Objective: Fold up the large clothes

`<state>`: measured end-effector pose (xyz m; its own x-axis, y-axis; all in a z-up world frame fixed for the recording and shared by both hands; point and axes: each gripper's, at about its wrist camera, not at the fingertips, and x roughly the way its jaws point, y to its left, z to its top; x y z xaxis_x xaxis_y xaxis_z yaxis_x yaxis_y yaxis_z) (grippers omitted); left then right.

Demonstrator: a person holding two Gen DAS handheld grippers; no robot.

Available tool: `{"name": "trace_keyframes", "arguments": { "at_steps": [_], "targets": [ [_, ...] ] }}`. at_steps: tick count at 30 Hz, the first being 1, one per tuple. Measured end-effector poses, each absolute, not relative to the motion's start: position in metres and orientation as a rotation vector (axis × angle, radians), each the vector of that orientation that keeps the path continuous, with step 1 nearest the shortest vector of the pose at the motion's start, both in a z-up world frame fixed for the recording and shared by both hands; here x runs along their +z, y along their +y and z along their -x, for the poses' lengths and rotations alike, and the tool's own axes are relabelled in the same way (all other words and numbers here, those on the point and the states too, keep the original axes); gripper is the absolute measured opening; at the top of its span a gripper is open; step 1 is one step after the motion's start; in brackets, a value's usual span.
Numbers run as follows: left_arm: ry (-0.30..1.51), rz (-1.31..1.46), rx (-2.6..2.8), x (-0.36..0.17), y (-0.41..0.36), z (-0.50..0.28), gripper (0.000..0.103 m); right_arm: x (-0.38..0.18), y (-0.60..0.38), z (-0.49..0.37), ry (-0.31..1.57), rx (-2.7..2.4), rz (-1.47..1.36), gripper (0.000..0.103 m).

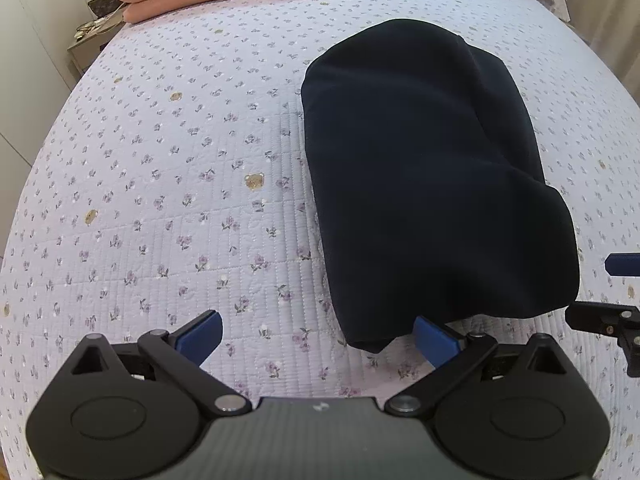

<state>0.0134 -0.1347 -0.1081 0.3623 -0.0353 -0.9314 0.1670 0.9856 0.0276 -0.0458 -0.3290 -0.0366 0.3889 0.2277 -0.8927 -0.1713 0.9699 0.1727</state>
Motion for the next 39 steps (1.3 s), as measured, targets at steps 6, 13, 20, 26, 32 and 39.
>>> {"name": "trace_keyframes", "arguments": {
  "at_steps": [6,13,20,26,32,39],
  "targets": [
    [1.191,-0.129,-0.132,-0.1074,-0.1340,-0.0132,0.103,-0.0353,-0.3286,0.0461,1.136,0.256,-0.060,0.100],
    [1.185,-0.131,-0.136,-0.1057,-0.1344,-0.0138,0.103,-0.0324,-0.3298,0.0467,1.125,0.262,-0.066,0.101],
    [1.190,-0.140,-0.141,-0.1072,-0.1345,-0.0145,0.103,-0.0340,-0.3301,0.0455,1.129,0.261,-0.070,0.101],
    [1.189,-0.141,-0.141,-0.1075,-0.1340,-0.0152,0.103,-0.0339,-0.3279,0.0449,1.129,0.269,-0.071,0.101],
    [1.193,-0.143,-0.137,-0.1092,-0.1331,-0.0166,0.103,-0.0333,-0.3268,0.0449,1.129,0.273,-0.072,0.101],
    [1.197,-0.128,-0.136,-0.1105,-0.1329,-0.0176,0.103,-0.0329,-0.3272,0.0442,1.129,0.291,-0.094,0.101]
  ]
}}
